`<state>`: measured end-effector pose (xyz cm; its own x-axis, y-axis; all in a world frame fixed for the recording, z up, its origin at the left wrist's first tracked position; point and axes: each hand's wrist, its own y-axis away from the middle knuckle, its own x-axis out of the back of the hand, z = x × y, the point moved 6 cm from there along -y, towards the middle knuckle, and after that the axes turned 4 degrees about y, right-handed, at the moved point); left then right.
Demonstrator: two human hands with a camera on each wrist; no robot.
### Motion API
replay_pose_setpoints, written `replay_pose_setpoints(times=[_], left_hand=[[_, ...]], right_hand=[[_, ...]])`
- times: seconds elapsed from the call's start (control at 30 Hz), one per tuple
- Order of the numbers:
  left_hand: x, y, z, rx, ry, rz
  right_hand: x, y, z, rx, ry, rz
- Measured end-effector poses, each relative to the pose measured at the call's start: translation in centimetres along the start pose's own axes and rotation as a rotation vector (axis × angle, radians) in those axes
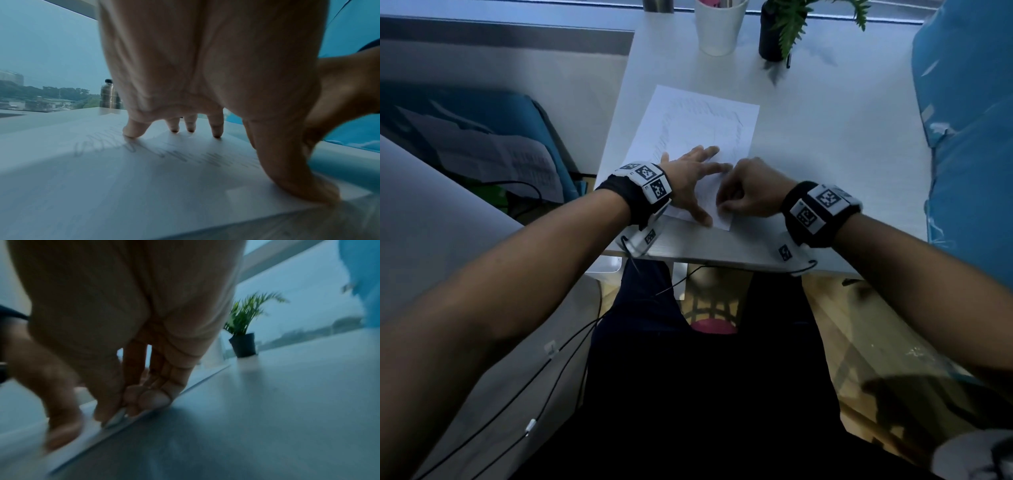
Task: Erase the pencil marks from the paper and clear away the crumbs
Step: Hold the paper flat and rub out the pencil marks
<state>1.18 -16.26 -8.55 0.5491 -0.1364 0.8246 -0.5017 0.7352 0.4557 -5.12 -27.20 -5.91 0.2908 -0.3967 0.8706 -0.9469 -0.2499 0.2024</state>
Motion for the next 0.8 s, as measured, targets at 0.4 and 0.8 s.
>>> replay_pose_setpoints(times=[0.4,0.8], left_hand=[[0.1,-0.4,-0.3,-0.091,0.051,0.070],[0.1,-1.0,-0.8,-0.049,-0.003,0.019]], right_hand=[[2.5,-2.1,2.6,-0.161,-0.039,0.246],[0.2,-1.8,-0.4,-0.048,-0.006,0.047]])
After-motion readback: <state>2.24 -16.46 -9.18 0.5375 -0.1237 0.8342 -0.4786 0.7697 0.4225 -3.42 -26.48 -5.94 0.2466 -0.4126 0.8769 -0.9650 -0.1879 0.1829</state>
